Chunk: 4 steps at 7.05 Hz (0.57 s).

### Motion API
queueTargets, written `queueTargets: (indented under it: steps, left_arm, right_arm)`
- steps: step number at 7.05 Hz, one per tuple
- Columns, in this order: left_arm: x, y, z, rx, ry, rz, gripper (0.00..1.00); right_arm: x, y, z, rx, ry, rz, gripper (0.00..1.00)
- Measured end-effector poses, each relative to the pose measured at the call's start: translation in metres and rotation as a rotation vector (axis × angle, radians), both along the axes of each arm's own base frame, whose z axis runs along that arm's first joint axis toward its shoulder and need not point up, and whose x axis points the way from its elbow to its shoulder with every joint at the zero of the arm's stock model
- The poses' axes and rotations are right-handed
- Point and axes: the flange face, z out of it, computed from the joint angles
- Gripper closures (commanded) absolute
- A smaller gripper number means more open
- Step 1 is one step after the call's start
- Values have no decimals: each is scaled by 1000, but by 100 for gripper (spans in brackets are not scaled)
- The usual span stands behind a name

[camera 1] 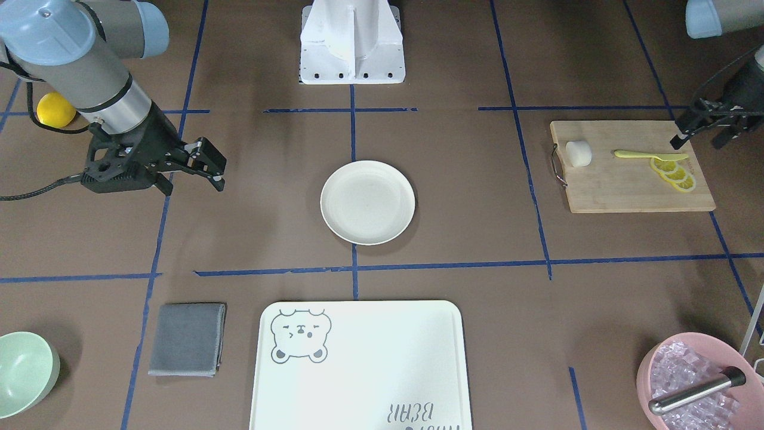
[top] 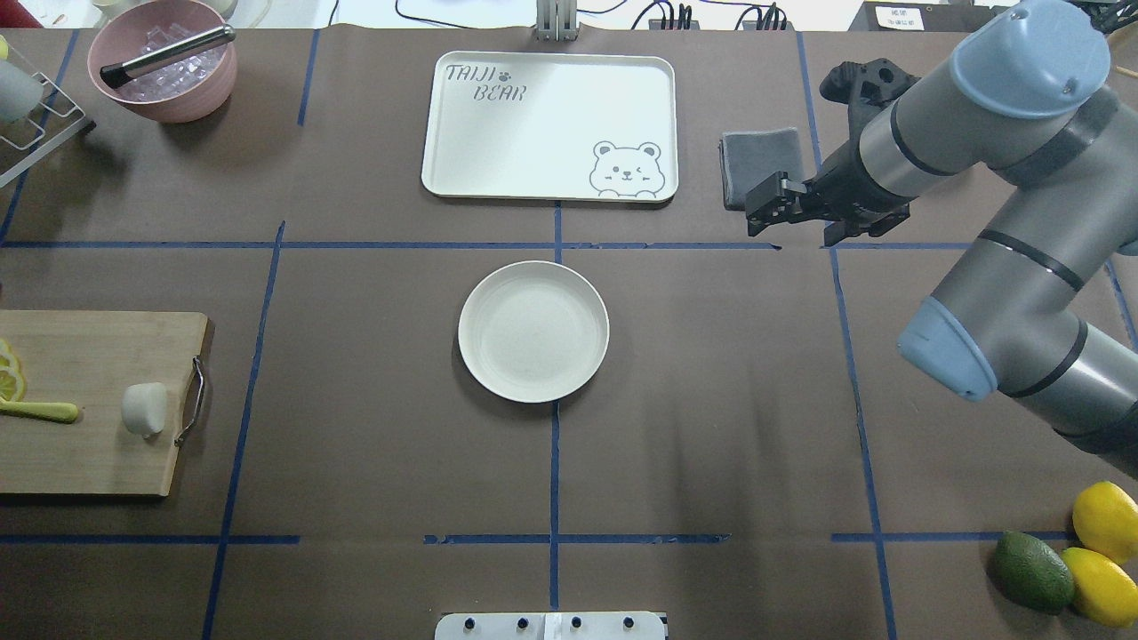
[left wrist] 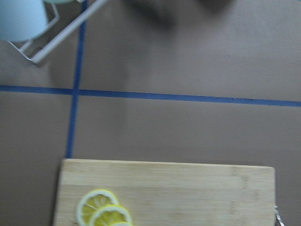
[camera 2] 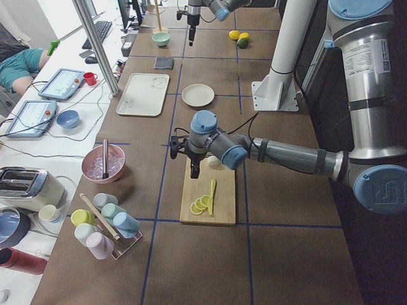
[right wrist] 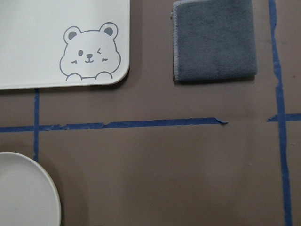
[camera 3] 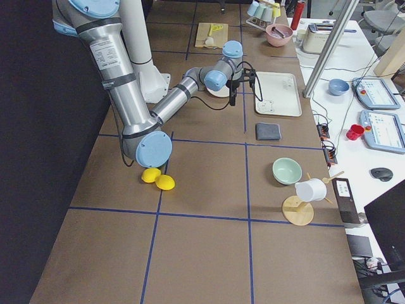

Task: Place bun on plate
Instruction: 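Open the right gripper and withdraw it while the left arm reaches toward the cutting board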

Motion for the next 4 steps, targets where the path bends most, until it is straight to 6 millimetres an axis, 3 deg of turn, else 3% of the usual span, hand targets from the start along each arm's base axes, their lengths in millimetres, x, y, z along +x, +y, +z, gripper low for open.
queueTargets:
  steps: [2, 4]
  left_arm:
    - [69, 23, -18, -46, -34, -31, 0]
    - [121, 45, -21, -67, -70, -51, 1]
  right_arm:
    - [43, -6, 36, 34, 34, -47, 0]
    - [88, -10, 71, 61, 49, -82, 0]
